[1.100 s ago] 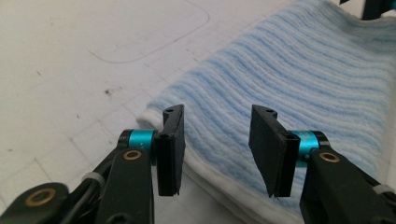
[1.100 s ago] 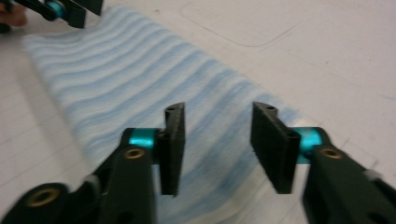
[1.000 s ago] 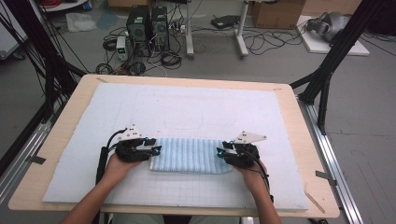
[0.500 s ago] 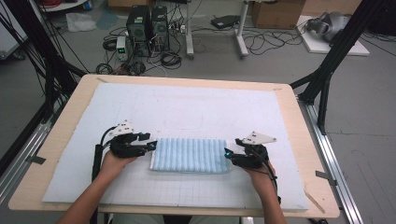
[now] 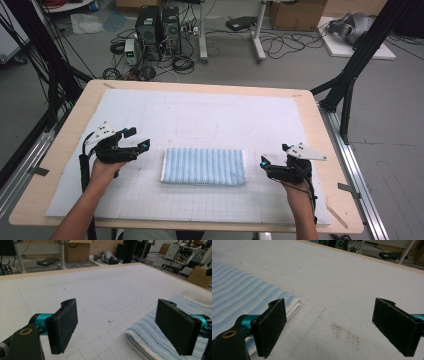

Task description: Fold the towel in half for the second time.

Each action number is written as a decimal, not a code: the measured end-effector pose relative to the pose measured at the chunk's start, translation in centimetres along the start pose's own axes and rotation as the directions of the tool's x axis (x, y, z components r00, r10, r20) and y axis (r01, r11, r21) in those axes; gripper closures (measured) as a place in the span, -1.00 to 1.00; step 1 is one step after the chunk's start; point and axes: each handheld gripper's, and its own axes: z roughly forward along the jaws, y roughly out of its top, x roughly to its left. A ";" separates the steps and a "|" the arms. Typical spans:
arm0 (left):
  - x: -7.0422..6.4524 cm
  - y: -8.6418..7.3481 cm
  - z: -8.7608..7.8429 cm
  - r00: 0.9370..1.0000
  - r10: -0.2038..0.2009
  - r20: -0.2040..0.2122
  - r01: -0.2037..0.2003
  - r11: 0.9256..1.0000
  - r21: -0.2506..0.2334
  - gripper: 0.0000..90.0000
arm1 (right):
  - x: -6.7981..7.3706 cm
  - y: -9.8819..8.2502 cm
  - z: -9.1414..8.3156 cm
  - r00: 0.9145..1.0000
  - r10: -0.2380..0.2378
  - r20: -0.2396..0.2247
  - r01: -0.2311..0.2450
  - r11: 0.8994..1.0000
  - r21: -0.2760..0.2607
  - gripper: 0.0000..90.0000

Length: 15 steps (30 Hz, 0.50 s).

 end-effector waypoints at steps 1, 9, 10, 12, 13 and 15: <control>0.0 0.0 -0.1 1.000 -0.002 -0.005 0.002 1.000 -0.003 -0.57 | 0.0 0.0 0.0 1.000 0.008 -0.002 -0.008 1.000 -0.001 -0.75; -0.3 -0.1 -1.0 1.000 0.024 -0.011 -0.024 1.000 0.001 -0.55 | -0.2 0.3 -0.4 1.000 0.012 0.005 -0.012 1.000 -0.015 -0.75; -0.4 -0.3 -1.2 0.999 0.029 -0.012 -0.029 1.000 0.003 -0.54 | -0.2 0.3 -0.5 1.000 0.013 0.007 -0.013 1.000 -0.013 -0.75; -0.6 -0.7 -1.5 1.000 0.026 -0.013 -0.026 1.000 0.012 -0.54 | -0.2 0.3 -0.5 1.000 0.016 0.008 -0.016 1.000 -0.019 -0.75; -0.7 -0.7 -1.7 0.999 0.030 -0.016 -0.030 0.999 0.012 -0.54 | -0.2 0.3 -0.5 1.000 0.015 0.009 -0.015 1.000 -0.019 -0.75; -0.9 -0.6 -1.7 0.999 0.037 -0.017 -0.037 0.999 0.007 -0.54 | -0.2 0.4 -0.5 1.000 0.018 0.010 -0.018 1.000 -0.018 -0.75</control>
